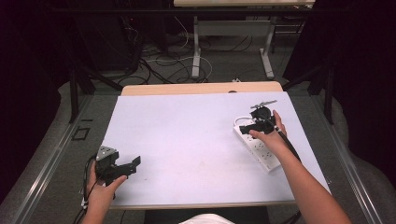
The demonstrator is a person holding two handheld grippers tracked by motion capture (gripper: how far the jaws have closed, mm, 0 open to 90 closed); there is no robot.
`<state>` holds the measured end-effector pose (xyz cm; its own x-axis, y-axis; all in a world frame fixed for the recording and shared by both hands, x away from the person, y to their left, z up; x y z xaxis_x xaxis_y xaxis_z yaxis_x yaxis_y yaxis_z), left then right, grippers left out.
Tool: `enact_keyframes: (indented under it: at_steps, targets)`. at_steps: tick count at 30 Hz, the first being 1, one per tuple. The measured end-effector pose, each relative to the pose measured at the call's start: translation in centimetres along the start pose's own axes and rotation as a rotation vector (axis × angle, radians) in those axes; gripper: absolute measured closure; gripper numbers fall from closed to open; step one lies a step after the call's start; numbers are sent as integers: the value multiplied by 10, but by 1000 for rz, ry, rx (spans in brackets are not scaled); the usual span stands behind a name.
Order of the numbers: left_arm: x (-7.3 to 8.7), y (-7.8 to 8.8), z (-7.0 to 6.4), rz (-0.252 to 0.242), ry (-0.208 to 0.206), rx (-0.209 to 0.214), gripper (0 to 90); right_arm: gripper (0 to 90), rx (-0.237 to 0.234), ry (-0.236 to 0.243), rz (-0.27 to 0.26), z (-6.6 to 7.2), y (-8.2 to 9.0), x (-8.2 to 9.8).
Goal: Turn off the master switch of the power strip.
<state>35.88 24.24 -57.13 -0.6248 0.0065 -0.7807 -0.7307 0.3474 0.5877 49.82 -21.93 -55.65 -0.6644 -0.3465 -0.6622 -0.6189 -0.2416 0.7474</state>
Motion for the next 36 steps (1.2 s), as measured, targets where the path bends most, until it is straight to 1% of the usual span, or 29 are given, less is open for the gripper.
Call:
enact_keyframes:
  at_steps: [4,5,8,10,11,12,15,17,18,20,22,23,24,29,30,33,35,36]
  targets:
    - [0,0,0,1,-1,-1,76,0,-5,11,-6,2,3,0]
    - [0,0,0,1,0,-1,76,0,-6,5,-8,3,4,0]
    - [0,0,0,0,0,1,75,0,-10,19,-19,5,7,-1]
    - [0,0,0,0,0,1,76,0,-14,17,-20,6,9,0]
    - [0,0,0,1,-1,1,76,0,-9,31,-23,5,10,0]
    - [0,0,0,3,0,1,76,0,-16,22,-26,7,12,0]
    - [0,1,0,5,1,1,76,0,-12,37,-28,6,16,2]
    - [0,1,0,5,1,0,75,0,-16,26,-22,8,20,4]
    - [0,0,0,0,2,1,76,0,-12,41,-24,7,22,4]
    - [0,0,0,0,3,1,76,0,-14,38,-19,8,25,6]
    - [0,0,0,0,4,2,76,0,-11,48,-29,8,29,7]
    - [0,0,0,-1,4,2,76,0,-14,39,-29,9,30,8]
    - [0,0,0,0,4,3,76,0,-18,50,-37,8,32,9]
    - [0,0,0,2,4,3,76,0,-12,49,-44,8,39,13]
    - [0,0,0,3,4,4,76,0,-14,61,-45,7,41,14]
    - [0,0,0,0,6,4,76,0,-12,62,-44,8,45,16]
    - [0,0,0,1,6,4,76,0,-19,77,-49,9,48,18]
    - [0,0,-1,2,7,4,76,0,-22,70,-48,10,50,20]
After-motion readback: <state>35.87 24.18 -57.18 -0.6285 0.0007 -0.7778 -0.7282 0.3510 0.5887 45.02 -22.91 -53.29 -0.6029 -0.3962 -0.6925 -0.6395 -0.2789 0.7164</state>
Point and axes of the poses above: each handheld gripper's, and its own axes: y roughly backward along the jaws, x roughly out of its underside, z roughly to its left, the point moved 7 cm from there along -y, roughly forward along the jaws, and after that the axes turned 4 degrees about y, right-handed, at the moved point
